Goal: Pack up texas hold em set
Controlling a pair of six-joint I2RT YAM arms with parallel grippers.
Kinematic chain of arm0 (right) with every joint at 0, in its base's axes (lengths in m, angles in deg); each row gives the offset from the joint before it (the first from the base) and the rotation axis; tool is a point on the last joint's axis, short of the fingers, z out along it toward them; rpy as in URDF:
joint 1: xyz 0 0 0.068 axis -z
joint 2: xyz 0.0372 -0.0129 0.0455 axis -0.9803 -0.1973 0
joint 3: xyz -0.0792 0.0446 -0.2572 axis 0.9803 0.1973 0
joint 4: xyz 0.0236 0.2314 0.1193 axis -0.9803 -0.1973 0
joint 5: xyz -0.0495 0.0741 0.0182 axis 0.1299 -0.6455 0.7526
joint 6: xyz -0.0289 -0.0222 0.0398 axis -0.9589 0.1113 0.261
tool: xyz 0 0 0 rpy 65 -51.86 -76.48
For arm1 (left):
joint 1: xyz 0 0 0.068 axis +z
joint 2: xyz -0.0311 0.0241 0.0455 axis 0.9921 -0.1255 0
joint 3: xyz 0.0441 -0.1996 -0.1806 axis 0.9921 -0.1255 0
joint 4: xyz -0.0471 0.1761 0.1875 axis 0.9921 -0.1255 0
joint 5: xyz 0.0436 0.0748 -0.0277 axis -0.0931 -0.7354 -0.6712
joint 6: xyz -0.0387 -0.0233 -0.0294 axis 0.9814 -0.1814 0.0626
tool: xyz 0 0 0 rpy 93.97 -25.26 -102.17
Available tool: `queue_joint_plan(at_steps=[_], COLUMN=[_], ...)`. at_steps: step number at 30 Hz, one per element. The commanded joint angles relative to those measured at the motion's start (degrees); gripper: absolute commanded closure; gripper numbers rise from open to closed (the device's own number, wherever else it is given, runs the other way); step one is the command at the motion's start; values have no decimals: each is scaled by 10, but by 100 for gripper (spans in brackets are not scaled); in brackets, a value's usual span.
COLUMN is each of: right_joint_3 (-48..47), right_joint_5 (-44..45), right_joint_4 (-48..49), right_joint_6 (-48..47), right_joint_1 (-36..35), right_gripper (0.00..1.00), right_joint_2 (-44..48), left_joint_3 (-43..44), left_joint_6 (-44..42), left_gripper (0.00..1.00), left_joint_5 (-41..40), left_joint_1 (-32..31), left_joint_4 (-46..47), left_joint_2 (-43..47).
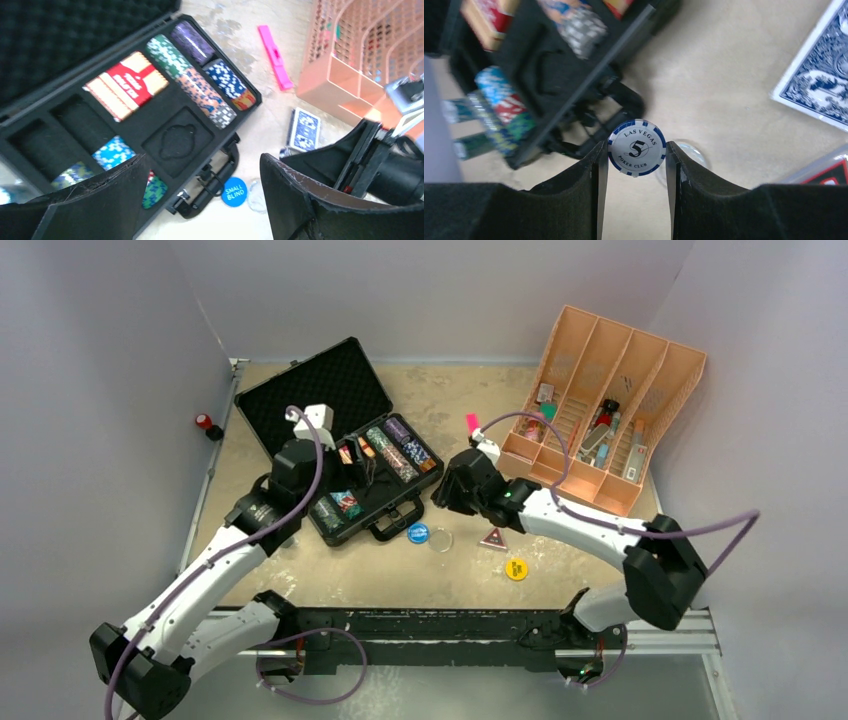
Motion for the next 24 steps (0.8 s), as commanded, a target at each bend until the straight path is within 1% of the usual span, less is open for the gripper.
queue_joint_plan(at_steps=[1,5,9,12,15,18,20,22,24], right_joint_3=[12,18,26,21,15,20,28,34,38], right_joint_5=[24,21,3,-15,-22,-28,-36,-43,-48], right_joint_4=[62,101,149,158,157,159,166,173,176], right_joint_6=[15,28,41,49,54,70,82,93,102], right_joint_1=[2,7,14,16,16,18,21,23,24], right_gripper=[63,63,63,63,63,63,63,63,63], right_joint_2=[45,69,93,106,113,124,133,142,149], left_joint_3=[-38,-86,-137,-163,-176,-187,-186,-183,-173], left_joint_6=[70,138,174,175,165,154,153,148,146], left_gripper=[22,24,27,27,28,30,33,37,42], left_joint_5=[107,155,163,156,117,79,77,83,84], left_joint_1=[3,-11,-40,-70,-102,-119,-126,-132,-134], left_joint_4=[87,181,290,378,432,477,503,527,531], left_joint_2=[-13,-32,-48,-50,-54,-69,-86,-104,-119])
